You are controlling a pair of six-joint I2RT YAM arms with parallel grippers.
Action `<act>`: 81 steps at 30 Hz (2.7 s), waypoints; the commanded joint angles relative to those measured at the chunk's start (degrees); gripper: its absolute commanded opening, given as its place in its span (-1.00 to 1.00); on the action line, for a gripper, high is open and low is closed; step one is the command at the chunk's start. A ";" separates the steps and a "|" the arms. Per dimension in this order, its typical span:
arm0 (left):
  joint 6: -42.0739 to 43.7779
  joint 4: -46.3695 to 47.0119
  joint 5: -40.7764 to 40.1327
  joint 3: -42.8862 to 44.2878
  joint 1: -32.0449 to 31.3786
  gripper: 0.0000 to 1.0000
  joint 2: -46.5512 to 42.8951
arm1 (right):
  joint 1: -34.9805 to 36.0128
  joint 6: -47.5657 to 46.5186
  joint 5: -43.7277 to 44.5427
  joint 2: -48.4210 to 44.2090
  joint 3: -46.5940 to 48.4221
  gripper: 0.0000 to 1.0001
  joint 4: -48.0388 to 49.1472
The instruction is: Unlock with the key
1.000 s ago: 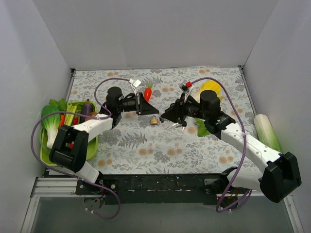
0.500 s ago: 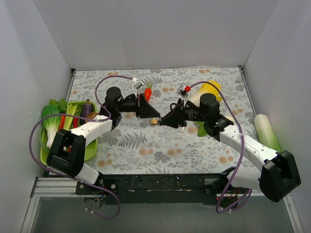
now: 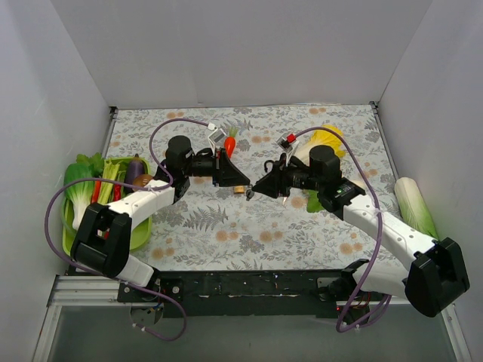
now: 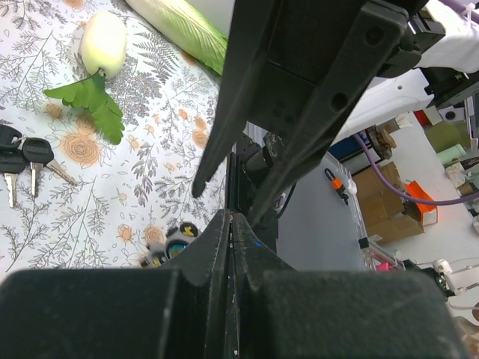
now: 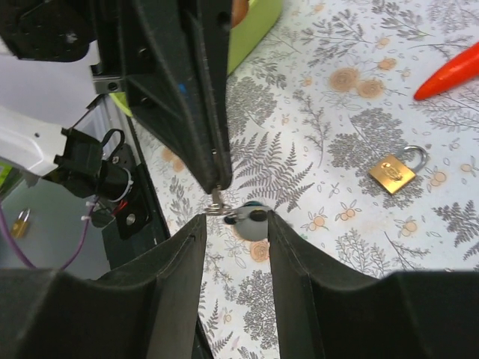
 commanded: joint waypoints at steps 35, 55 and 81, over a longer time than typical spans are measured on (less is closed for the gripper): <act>5.96 -4.66 0.23 2.75 -1.81 -1.00 -5.45 | 4.45 3.44 2.20 -0.18 -0.60 -0.90 6.10; 1.22 1.22 5.86 2.49 -1.64 0.14 -4.04 | 3.66 11.61 -6.86 -2.38 -6.05 -0.97 17.09; 4.29 -5.63 4.36 4.42 -1.64 0.14 -1.76 | 3.40 8.53 3.69 -9.23 -8.60 -0.97 11.46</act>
